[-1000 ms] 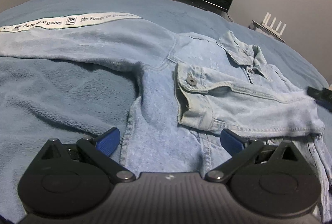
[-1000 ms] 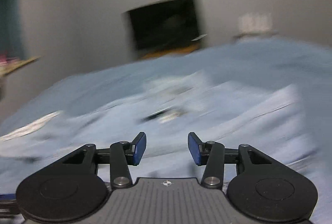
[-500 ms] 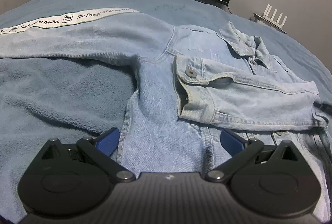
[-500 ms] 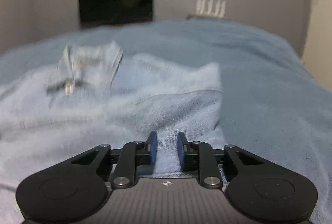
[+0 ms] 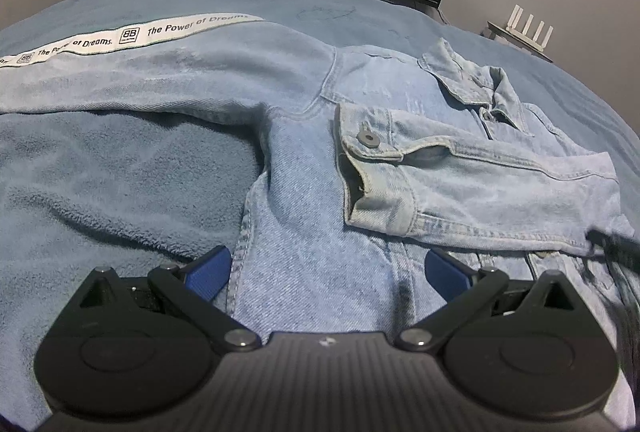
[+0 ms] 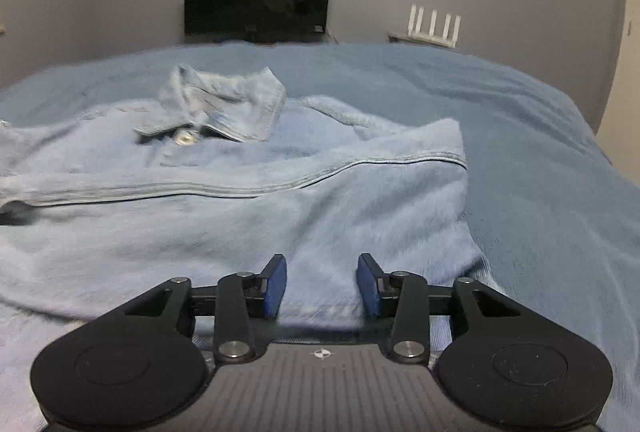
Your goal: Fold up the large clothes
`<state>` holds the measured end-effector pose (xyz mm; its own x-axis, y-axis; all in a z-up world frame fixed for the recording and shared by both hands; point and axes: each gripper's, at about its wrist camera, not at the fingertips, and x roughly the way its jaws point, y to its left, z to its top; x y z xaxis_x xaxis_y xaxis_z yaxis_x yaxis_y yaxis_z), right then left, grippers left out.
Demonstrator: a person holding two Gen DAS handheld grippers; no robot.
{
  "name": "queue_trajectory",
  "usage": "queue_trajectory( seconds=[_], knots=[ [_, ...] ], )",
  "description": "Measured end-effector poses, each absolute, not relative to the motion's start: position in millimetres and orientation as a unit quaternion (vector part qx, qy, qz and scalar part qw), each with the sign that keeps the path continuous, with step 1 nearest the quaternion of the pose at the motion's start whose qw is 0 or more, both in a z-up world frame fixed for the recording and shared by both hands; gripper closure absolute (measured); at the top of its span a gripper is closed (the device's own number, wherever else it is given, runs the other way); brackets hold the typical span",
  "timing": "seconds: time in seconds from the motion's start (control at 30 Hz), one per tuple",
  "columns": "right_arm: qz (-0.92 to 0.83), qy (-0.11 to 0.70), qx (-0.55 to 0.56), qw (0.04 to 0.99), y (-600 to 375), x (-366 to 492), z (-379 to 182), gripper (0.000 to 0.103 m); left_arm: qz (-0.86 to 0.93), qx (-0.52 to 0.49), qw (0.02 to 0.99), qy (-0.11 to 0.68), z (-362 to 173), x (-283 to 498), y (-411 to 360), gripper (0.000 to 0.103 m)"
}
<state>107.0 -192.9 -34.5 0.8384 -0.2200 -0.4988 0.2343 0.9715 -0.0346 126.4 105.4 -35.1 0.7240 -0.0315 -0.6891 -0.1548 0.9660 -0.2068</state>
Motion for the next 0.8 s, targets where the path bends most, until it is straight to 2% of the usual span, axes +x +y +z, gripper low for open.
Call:
queue_trajectory(
  seconds=[0.1, 0.33, 0.4, 0.5, 0.53, 0.57, 0.63, 0.73, 0.8],
  knots=[
    [-0.11, 0.289, 0.036, 0.95, -188.6, 80.3, -48.6, 0.054, 0.032, -0.115, 0.918, 0.378, -37.5, 127.3, 103.2, 0.0],
    [-0.113, 0.285, 0.069, 0.949, -178.4, 13.9, -47.6, 0.055, 0.032, -0.072, 0.914, 0.398, -44.4, 129.0, 95.8, 0.0],
    [-0.134, 0.294, 0.062, 0.944, -181.3, 2.0, -46.3, 0.052, 0.032, -0.054, 0.911, 0.408, -48.4, 129.8, 93.6, 0.0],
    [-0.139, 0.313, 0.069, 0.937, -188.7, -16.0, -49.0, 0.056, 0.03, -0.035, 0.908, 0.415, -52.3, 128.8, 91.5, 0.0],
    [-0.145, 0.318, 0.069, 0.934, -187.7, -19.5, -46.7, 0.055, 0.03, -0.031, 0.908, 0.417, -52.6, 127.7, 90.9, 0.0],
    [-0.169, 0.32, 0.062, 0.93, -184.0, -23.3, -42.7, 0.047, 0.03, -0.026, 0.907, 0.418, -52.9, 127.4, 90.5, 0.0],
    [-0.171, 0.304, 0.08, 0.934, -180.4, -35.6, -35.6, 0.043, 0.03, -0.022, 0.907, 0.42, -53.5, 126.8, 90.5, 0.0],
    [-0.145, 0.276, 0.114, 0.943, -170.5, -51.1, -27.3, 0.024, 0.031, -0.021, 0.907, 0.419, -54.1, 126.6, 90.6, 0.0],
    [-0.151, 0.263, 0.084, 0.949, -157.9, -52.5, -26.0, 0.023, 0.033, -0.018, 0.908, 0.417, -53.7, 126.9, 89.3, 0.0]
  ],
)
